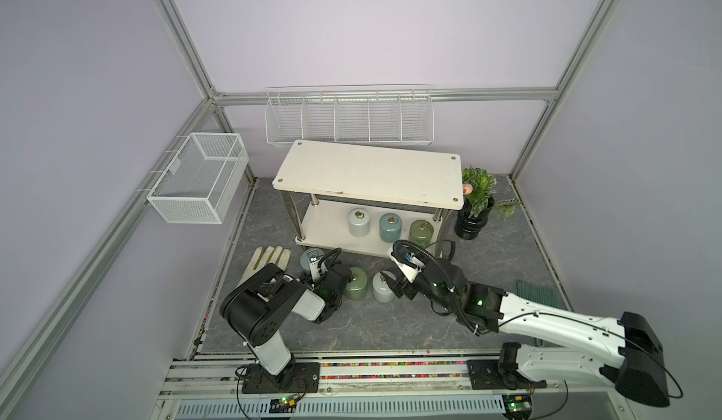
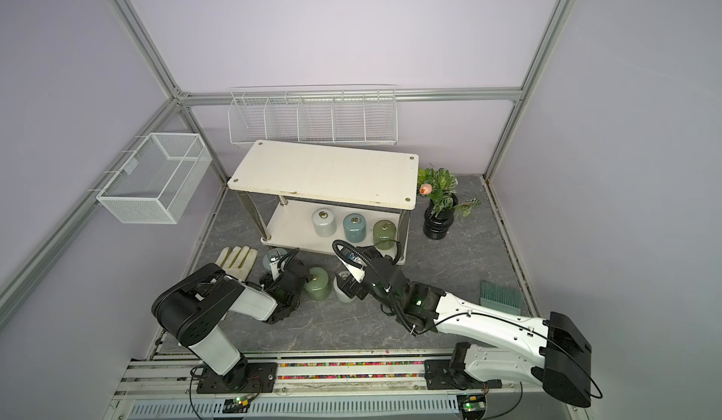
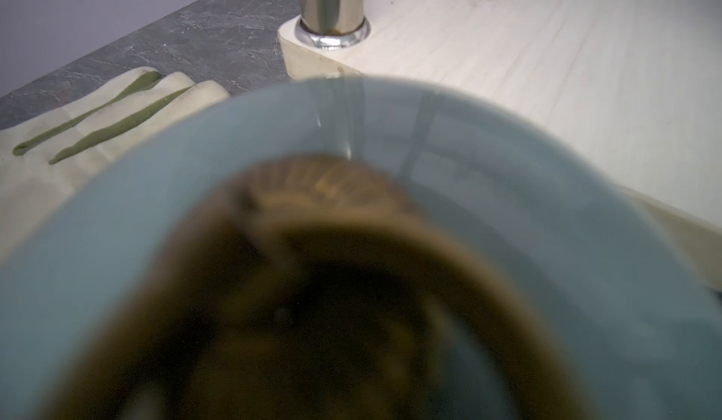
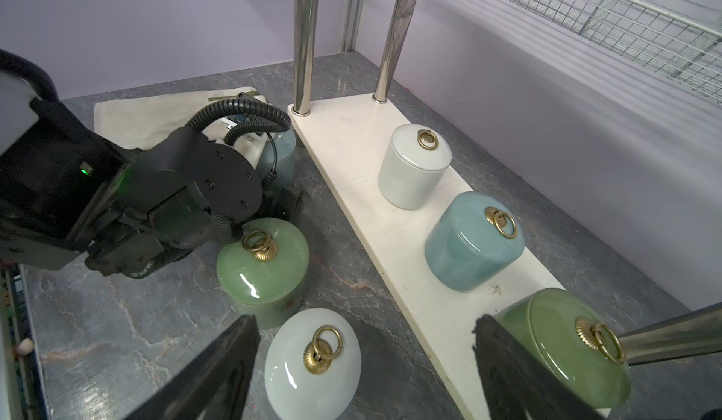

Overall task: Remove the tea canisters from the shelf
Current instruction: Place the tea canister at the center of the board, then pick up the tea canister from the shelf.

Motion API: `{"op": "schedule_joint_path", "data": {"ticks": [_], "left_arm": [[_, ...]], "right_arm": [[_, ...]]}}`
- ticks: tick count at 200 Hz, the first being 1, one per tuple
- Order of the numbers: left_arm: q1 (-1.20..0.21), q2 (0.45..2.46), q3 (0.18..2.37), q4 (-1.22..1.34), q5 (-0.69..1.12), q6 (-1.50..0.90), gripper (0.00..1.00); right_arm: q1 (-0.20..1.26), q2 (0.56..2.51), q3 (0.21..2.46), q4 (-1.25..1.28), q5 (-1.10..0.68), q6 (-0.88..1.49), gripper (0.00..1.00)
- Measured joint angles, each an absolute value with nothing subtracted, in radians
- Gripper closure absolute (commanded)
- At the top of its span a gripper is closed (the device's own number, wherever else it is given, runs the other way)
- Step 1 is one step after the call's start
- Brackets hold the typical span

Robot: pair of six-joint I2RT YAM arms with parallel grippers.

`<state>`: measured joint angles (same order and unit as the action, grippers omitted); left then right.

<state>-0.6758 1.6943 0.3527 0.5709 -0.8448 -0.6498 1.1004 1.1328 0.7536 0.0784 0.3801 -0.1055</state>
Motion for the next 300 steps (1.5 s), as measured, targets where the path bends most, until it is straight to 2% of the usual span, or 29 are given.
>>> {"op": "schedule_joint_path", "data": {"ticks": [42,76,205,265,300], "left_arm": [[-0.675,1.673,0.356,0.533,-0.839,-0.656,0.00],[-0.717,1.597,0.384,0.381,-0.858,-0.679,0.00],[-0.855,1.143,0.509,-0.171,-0.883,-0.762,0.00],[-0.859,0.910,0.513,-0.226,-0.850,-0.598,0.00],[-0.859,0.889,0.522,-0.175,-0.801,-0.410,0.00]], "right_arm": [[1.100,1.147,0.759,0.078,0.380,-0.106,0.11],[1.100,1.147,0.760,0.079,0.380,-0.112,0.11],[1.100,1.103,0.760,0.080,0.380,-0.120,0.11],[1.100,1.075,0.751,0.080,0.381,-0.126,0.11],[1.100,1.062,0.743,0.088,0.392,-0.128,0.11]]}}
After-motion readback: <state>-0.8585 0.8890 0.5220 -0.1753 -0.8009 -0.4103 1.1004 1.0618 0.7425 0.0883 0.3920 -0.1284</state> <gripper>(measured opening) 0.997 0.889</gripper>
